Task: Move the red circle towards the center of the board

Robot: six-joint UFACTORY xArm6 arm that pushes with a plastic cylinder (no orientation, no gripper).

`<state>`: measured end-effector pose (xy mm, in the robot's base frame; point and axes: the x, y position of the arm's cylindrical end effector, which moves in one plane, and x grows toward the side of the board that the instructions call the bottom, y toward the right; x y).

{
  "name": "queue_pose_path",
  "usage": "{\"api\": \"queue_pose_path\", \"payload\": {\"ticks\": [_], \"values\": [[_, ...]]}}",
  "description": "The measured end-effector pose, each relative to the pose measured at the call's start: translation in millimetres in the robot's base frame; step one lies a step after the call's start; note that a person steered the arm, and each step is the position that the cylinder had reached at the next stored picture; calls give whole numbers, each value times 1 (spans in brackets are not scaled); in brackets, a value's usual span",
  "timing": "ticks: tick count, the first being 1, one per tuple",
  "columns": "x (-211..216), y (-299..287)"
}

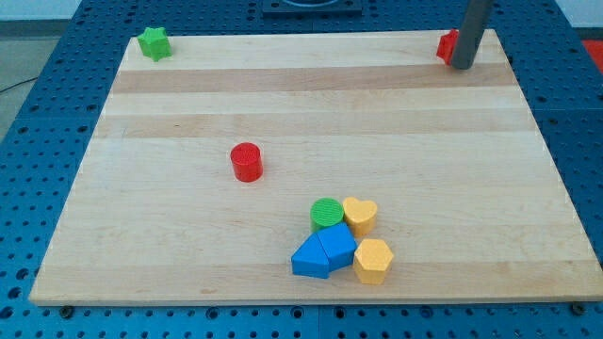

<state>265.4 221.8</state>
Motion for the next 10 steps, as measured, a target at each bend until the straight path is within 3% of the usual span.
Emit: {"api": "queue_pose_path", "payload": {"ticks": [1,2,3,4,5,6,7,8,10], "values": [[16,0],[111,-23],[142,-120],[91,-231],[88,-370],[179,-432],[227,-383],[217,-332],[176,-316]]}}
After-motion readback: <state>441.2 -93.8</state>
